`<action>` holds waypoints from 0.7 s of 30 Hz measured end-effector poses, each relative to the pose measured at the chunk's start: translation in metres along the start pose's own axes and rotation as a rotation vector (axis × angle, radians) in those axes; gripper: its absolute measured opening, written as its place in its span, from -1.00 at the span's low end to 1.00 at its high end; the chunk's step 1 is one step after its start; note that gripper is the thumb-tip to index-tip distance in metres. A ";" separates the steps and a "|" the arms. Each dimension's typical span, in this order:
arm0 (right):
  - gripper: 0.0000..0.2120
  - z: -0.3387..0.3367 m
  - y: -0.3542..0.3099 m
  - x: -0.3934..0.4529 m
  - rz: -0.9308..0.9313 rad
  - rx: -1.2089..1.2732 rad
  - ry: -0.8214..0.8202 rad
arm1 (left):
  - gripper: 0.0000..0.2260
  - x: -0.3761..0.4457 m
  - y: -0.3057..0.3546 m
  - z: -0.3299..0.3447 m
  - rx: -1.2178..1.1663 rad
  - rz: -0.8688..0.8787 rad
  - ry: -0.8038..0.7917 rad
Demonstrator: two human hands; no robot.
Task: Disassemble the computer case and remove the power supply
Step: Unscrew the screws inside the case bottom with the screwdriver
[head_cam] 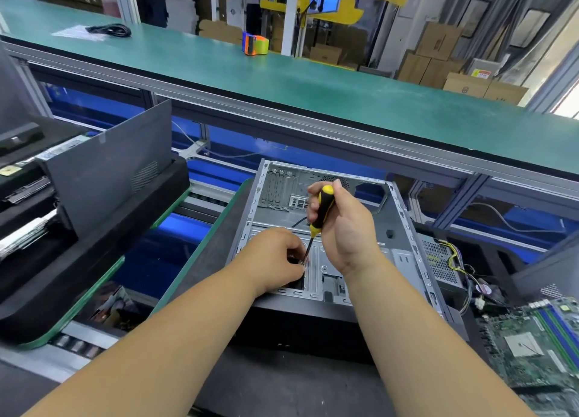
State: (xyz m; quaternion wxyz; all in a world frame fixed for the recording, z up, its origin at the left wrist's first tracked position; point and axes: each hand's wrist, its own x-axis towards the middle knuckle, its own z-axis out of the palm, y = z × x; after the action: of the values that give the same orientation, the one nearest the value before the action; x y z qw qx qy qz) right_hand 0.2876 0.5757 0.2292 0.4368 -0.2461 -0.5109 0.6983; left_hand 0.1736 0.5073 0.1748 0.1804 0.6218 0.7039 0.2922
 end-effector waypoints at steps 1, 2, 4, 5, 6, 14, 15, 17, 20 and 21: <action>-0.58 0.001 0.003 0.000 -0.009 0.002 -0.010 | -0.89 0.000 0.000 0.000 0.006 0.000 0.004; -0.57 0.001 0.004 -0.001 -0.016 0.005 -0.017 | -0.90 0.000 0.001 0.000 0.005 -0.004 0.010; -0.57 0.002 0.005 -0.002 -0.021 0.012 -0.029 | -0.93 -0.001 0.002 -0.001 -0.004 -0.011 0.019; -0.59 0.002 0.005 -0.002 -0.020 0.019 -0.036 | -0.95 -0.001 0.002 -0.001 -0.007 -0.013 0.018; -0.63 0.002 0.004 -0.003 -0.023 0.018 -0.040 | -0.95 -0.001 0.002 -0.001 -0.009 -0.015 0.016; -0.70 -0.013 -0.004 -0.003 0.040 0.009 -0.002 | -0.89 -0.001 0.001 -0.001 -0.036 -0.019 -0.004; -0.66 -0.012 -0.004 -0.002 0.050 0.043 0.003 | -0.87 -0.001 0.001 -0.001 -0.034 -0.016 -0.003; -0.59 -0.010 -0.002 -0.002 0.063 0.091 0.009 | -0.86 -0.001 0.000 -0.001 -0.041 -0.019 0.000; -0.56 -0.008 0.003 -0.003 0.046 0.103 0.007 | -0.87 0.000 -0.001 0.000 -0.049 -0.025 -0.006; -0.58 -0.007 0.004 -0.003 0.036 0.110 -0.004 | -0.88 0.000 -0.001 0.000 -0.040 -0.021 -0.007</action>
State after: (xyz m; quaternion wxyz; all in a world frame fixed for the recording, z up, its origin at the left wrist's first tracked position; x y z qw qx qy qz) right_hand 0.2935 0.5759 0.2223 0.4363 -0.2295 -0.4680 0.7334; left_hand 0.1727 0.5073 0.1742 0.1981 0.6118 0.7038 0.3020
